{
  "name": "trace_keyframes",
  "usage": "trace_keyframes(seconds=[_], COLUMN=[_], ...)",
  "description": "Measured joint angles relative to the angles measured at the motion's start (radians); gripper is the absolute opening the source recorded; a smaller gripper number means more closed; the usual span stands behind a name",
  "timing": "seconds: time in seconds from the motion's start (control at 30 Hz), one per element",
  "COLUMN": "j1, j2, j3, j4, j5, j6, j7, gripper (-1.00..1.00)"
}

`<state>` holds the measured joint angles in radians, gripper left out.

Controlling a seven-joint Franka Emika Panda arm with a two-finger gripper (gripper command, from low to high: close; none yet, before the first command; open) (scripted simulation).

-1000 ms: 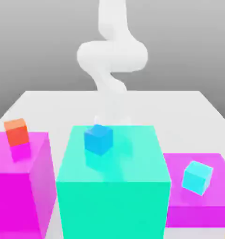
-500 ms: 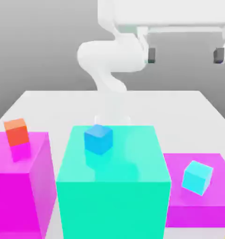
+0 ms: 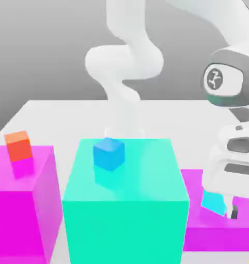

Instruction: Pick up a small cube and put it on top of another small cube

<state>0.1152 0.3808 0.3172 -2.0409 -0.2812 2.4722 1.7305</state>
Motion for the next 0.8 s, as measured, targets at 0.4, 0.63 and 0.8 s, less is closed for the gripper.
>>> trace_keyframes(seconds=[0.4,0.63,0.8], j1=[0.099,0.068,-0.029], j2=[0.276,0.162,-0.004], j3=[-0.05,-0.011,-0.05], j4=[0.065,0.042,0.029], j5=[-0.033,0.01,0.048], j6=[0.124,0.043,-0.052], j7=[0.129,0.087,0.027], gripper=[-1.0,-1.0,-1.0])
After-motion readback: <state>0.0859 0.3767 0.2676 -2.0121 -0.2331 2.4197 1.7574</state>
